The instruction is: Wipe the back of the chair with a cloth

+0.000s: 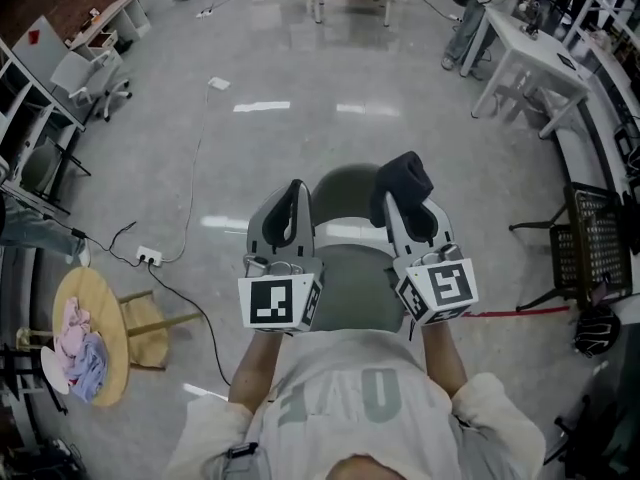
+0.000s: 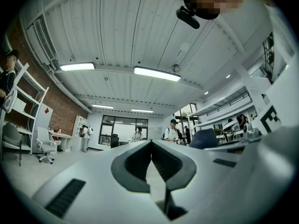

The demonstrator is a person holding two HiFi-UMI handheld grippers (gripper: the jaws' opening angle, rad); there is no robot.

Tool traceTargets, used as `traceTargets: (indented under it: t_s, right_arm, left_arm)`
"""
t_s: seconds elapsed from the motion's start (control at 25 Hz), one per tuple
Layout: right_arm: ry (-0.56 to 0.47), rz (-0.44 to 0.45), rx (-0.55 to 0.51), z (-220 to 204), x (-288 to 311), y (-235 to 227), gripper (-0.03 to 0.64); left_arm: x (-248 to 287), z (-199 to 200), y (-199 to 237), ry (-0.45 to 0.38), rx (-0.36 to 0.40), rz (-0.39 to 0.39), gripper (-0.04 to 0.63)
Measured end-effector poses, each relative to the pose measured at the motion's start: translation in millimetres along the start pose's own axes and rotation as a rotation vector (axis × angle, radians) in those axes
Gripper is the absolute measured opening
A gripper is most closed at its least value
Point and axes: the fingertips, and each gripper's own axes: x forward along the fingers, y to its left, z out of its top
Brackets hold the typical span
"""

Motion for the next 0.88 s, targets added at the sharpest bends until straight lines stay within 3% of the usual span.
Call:
traceTargets:
  t_s: [0.36,0.6,0.88]
  right_arm:
    - [0.058,0.029,0.003,-37.7,46.7,-12.4,0.058]
    - [0.117,0.074,-0.001,-120.8,92.2,-16.1,0.058]
    - [0.18,0.117,0.013,-221.1,127.2,-3.9,0.058]
  left_arm:
    - [43.1,-36.9,10.0,0.044,0.023,-0.032,0.015]
    - [72.6,-115.7,40.4,0.097,0.017,-0.009,0.015]
    - [76.8,-205.2,43.8,0.124,0.003,-0.01,0.015]
